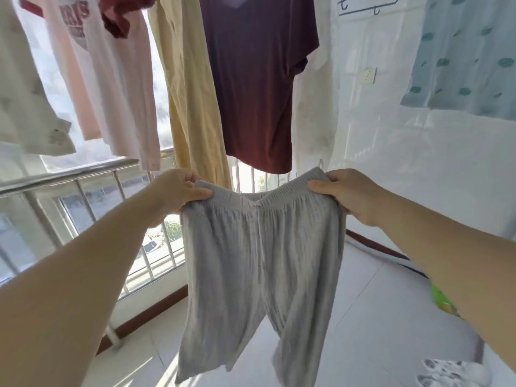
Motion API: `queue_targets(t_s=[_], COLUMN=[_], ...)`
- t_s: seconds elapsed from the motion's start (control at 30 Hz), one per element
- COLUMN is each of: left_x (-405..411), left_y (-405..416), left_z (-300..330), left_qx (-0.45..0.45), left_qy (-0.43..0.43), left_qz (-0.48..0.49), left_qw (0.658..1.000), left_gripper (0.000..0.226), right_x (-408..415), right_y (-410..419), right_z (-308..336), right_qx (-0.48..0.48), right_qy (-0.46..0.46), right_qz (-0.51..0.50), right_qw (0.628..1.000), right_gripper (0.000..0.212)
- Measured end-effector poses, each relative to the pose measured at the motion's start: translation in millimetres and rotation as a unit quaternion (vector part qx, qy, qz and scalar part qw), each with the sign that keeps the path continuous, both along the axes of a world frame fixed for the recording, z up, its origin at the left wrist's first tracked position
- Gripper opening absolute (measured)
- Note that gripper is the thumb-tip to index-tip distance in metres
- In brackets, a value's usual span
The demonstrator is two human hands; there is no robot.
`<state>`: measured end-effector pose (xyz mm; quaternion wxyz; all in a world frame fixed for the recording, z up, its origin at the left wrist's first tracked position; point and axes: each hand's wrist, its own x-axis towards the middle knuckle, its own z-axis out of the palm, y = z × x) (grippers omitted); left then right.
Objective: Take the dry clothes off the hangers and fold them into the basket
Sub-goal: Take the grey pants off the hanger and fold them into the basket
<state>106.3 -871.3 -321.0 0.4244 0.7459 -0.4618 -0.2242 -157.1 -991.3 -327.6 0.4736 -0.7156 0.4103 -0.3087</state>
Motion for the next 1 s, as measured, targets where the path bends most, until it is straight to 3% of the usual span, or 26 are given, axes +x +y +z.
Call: queue_targets(t_s=[0.1, 0.23, 0.3, 0.37, 0.47, 0.57, 0.73, 0.83, 1.0], left_x=[7.2, 10.8, 11.5, 10.5, 6.8, 1.5, -3.8, 0.1, 6.7], left_y=[20.0, 43.4, 52.9, 61.9, 78.8, 97.1, 125.3, 146.8, 196.4], left_z=[-22.4, -54.1, -69.9, -84.7, -101.4, -112.0, -120.0, -126.2, -130.6], left_qx=[-0.001, -0.002, -0.006, -0.013, -0.021, -0.037, -0.059, -0.062, -0.111], left_qy=[0.048, 0.162, 0.241, 0.317, 0.425, 0.495, 0.506, 0.465, 0.456], left_qz=[0.028, 0.077, 0.108, 0.136, 0.143, 0.128, 0.099, 0.117, 0.133], left_qw=[0.998, 0.984, 0.964, 0.939, 0.894, 0.859, 0.855, 0.875, 0.873], left_gripper=[0.008, 0.006, 0.007, 0.006, 0.003, 0.02, 0.01, 0.009, 0.017], right_x=[25.3, 57.0, 73.3, 88.9, 109.7, 127.1, 151.3, 162.7, 177.8], right_y=[9.2, 27.6, 41.1, 57.2, 85.6, 121.5, 176.8, 206.5, 250.4], right_z=[-19.2, -48.0, -61.3, -73.5, -91.6, -104.1, -116.0, -119.3, -125.7], right_qx=[0.013, 0.056, 0.085, 0.107, 0.092, 0.047, -0.057, -0.08, -0.084], right_qy=[0.002, -0.032, -0.05, -0.065, -0.047, -0.024, 0.034, 0.027, 0.029], right_qz=[-0.031, -0.074, -0.089, -0.111, -0.133, -0.107, -0.008, 0.042, 0.116], right_qw=[0.999, 0.995, 0.991, 0.986, 0.986, 0.993, 0.998, 0.996, 0.989], right_gripper=[0.035, 0.044, 0.035, 0.014, 0.015, 0.018, 0.019, 0.021, 0.024])
